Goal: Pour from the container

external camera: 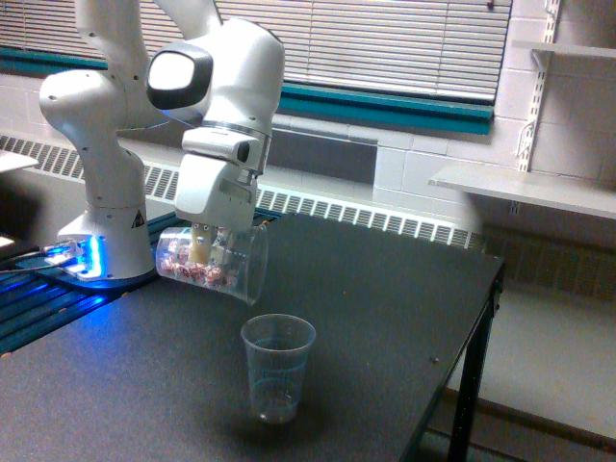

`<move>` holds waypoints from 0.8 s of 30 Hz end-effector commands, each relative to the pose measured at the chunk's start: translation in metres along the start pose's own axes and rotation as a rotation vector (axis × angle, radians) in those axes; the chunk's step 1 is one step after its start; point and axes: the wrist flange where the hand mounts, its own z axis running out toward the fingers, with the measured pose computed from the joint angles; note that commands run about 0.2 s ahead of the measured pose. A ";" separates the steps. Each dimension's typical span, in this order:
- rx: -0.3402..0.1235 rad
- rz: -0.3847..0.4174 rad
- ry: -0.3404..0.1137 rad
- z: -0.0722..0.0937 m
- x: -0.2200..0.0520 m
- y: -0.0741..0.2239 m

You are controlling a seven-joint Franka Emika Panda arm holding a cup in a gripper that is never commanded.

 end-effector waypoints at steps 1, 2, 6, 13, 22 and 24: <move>-0.020 -0.013 -0.002 0.000 0.002 -0.012; -0.023 -0.017 -0.001 0.001 0.002 -0.013; -0.033 -0.035 -0.005 0.001 0.002 -0.019; -0.060 -0.063 -0.014 0.003 -0.001 -0.023; -0.099 -0.095 -0.030 0.002 -0.004 -0.022; -0.109 -0.097 -0.030 0.001 -0.005 -0.021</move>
